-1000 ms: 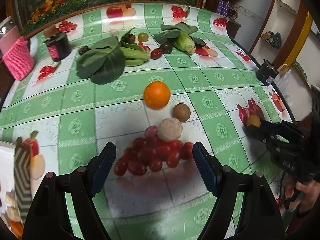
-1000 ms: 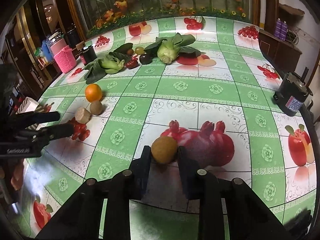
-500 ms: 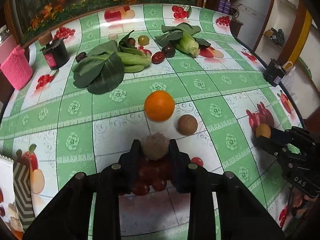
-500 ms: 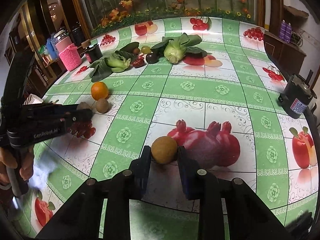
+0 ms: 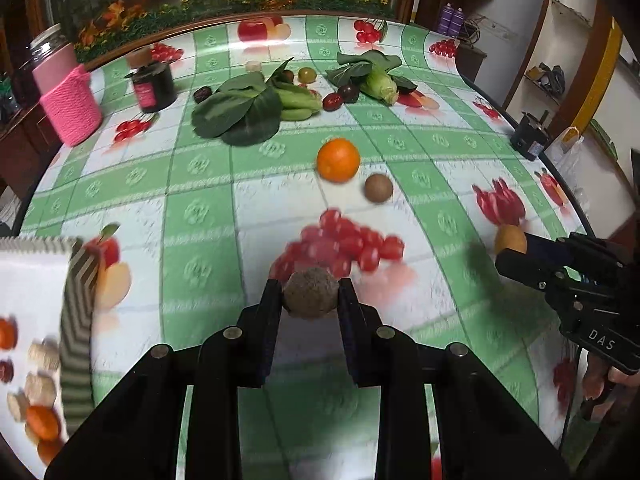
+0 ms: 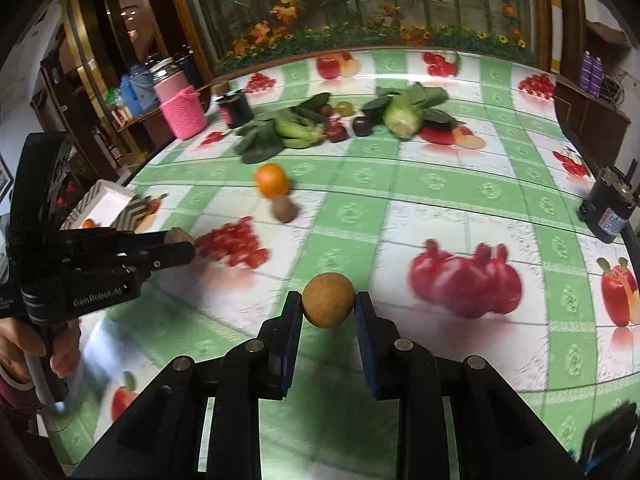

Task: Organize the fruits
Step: 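Carry the beige ball and the tan fruit over the white tray with both tools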

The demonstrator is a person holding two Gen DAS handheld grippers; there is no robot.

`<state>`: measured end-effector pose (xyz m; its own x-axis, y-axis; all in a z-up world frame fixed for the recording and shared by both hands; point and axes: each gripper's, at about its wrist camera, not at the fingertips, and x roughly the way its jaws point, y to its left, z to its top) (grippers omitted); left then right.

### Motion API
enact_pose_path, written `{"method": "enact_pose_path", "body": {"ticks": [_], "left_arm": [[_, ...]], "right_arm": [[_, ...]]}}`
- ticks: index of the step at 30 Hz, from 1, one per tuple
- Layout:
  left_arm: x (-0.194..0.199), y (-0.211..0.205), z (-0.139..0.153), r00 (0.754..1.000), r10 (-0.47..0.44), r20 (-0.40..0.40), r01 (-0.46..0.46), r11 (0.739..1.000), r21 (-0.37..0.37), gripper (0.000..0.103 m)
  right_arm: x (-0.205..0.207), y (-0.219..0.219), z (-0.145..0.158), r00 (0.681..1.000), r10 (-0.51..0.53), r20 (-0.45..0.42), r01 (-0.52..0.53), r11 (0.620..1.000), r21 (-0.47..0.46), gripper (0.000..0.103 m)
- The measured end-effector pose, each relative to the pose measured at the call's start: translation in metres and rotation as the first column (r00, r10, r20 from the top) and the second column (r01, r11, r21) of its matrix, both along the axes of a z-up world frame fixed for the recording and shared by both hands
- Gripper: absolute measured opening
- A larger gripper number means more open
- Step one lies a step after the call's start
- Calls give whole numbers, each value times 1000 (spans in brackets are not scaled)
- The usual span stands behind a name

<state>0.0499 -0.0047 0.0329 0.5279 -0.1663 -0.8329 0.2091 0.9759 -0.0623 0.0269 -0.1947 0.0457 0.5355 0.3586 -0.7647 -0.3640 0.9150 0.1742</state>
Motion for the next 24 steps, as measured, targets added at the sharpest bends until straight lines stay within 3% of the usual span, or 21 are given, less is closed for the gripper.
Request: {"method": "enact_pose_path", "body": {"ticks": [8,24], "left_arm": [[-32,26,6,998,46,33,-48,997,52,25],[-80,90,23,982,150,111,-159,984,77,25]], "right_arm": [[-29,45,3,997,80,-10,-79,996,39,27],[-64,130,10,975,222,0,-222,974,32,27]]}}
